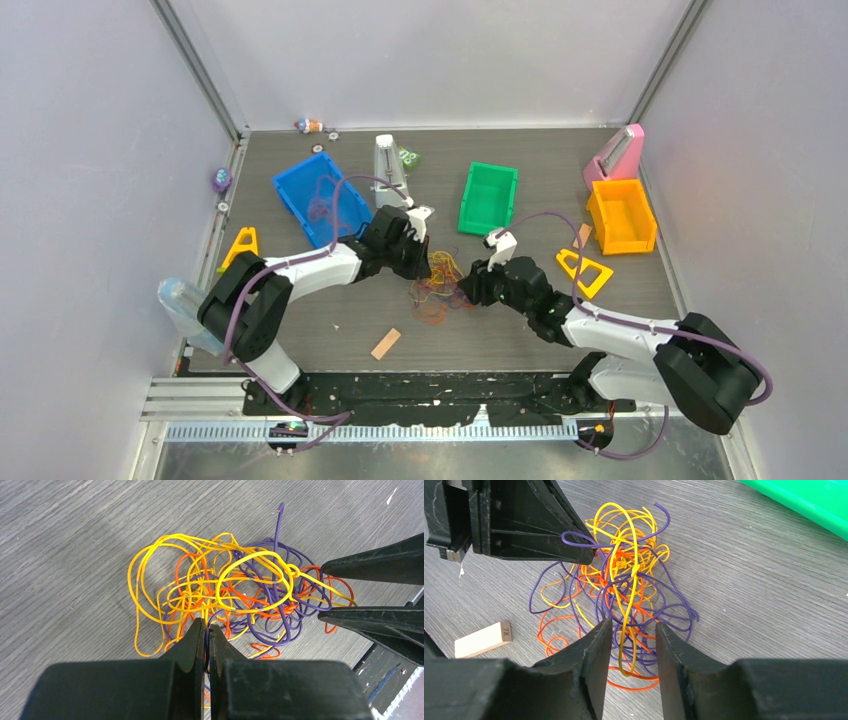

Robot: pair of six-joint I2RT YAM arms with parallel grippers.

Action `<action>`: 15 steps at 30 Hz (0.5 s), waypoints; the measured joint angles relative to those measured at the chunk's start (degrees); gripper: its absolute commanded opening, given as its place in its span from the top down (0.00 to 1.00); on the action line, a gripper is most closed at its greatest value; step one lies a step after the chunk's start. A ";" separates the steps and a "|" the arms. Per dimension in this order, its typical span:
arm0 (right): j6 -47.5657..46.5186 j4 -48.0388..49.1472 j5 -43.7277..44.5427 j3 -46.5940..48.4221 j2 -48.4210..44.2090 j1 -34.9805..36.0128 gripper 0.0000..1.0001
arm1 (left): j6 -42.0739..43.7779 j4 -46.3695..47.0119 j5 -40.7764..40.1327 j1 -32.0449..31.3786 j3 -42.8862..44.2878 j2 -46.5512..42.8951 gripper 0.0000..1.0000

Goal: Untangle the cables

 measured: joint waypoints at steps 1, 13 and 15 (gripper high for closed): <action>0.02 -0.35 0.37 0.00 -0.26 0.00 0.48 | 0.00 -0.09 -0.02 0.00 0.00 0.00 1.00; 1.27 -2.10 5.73 -2.19 -5.99 0.00 0.57 | 0.00 -0.33 -0.02 0.00 0.00 0.00 1.00; 1.57 -2.62 6.12 -2.27 -6.05 0.00 0.57 | 0.00 -0.39 -0.02 0.00 0.00 0.00 1.00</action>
